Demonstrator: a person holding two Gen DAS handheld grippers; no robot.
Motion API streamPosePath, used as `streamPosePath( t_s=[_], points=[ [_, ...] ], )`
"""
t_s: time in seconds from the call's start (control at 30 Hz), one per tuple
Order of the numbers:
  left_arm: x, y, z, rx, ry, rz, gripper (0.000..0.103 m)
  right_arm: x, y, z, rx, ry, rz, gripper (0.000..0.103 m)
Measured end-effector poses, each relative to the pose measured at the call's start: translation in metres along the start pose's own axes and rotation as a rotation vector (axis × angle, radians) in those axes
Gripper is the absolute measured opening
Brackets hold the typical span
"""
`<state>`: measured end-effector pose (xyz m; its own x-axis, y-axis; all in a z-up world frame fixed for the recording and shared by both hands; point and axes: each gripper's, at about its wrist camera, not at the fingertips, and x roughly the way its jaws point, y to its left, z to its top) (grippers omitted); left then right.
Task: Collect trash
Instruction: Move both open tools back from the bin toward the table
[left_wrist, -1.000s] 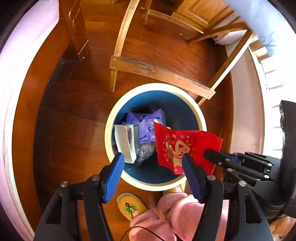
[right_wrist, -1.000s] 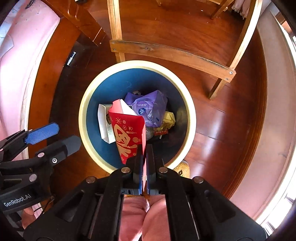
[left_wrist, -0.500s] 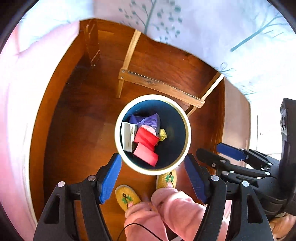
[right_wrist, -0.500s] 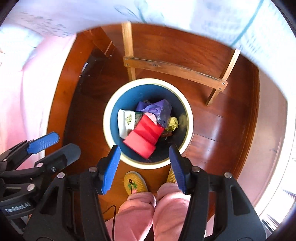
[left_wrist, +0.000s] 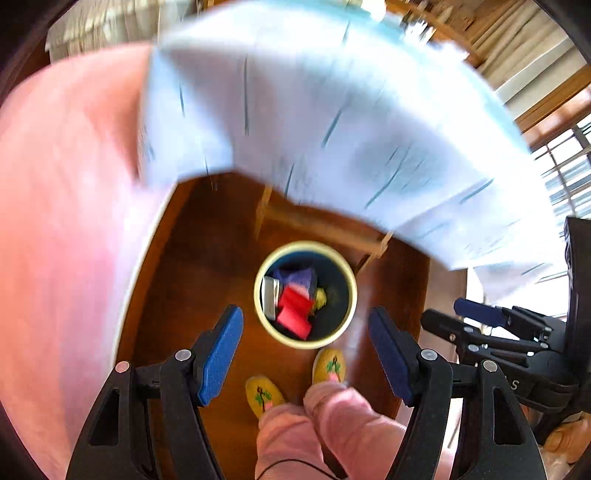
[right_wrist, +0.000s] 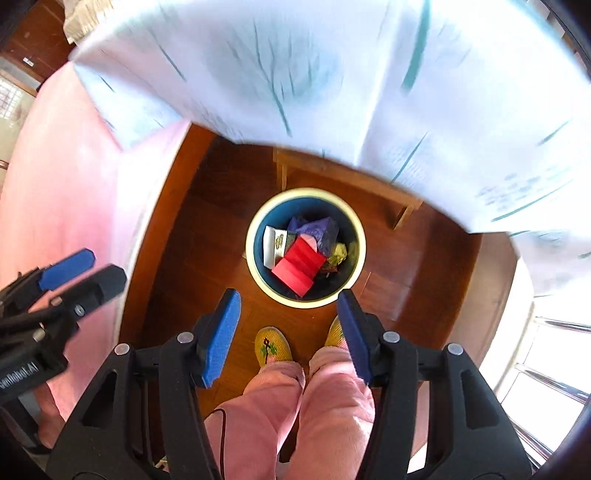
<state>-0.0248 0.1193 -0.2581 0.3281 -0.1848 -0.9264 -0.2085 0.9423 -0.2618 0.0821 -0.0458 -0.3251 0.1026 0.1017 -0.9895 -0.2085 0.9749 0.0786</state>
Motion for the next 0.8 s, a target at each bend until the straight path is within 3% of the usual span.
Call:
streamPosePath(
  t_s=[0.17, 0.4, 0.8],
  points=[
    [-0.070, -0.023, 0.029, 0.046, -0.101, 0.000, 0.072, -0.077, -0.001, 0.008, 0.031, -0.095, 0.010, 0.052],
    [-0.147, -0.063, 0.069, 0.173, -0.231, 0.058, 0.072, -0.167, -0.009, 0.025, 0.116, -0.263, 0.035, 0.052],
    [-0.219, -0.109, 0.131, 0.298, -0.333, 0.064, 0.072, -0.259, -0.044, 0.068, 0.259, -0.507, 0.020, 0.052]
  ],
)
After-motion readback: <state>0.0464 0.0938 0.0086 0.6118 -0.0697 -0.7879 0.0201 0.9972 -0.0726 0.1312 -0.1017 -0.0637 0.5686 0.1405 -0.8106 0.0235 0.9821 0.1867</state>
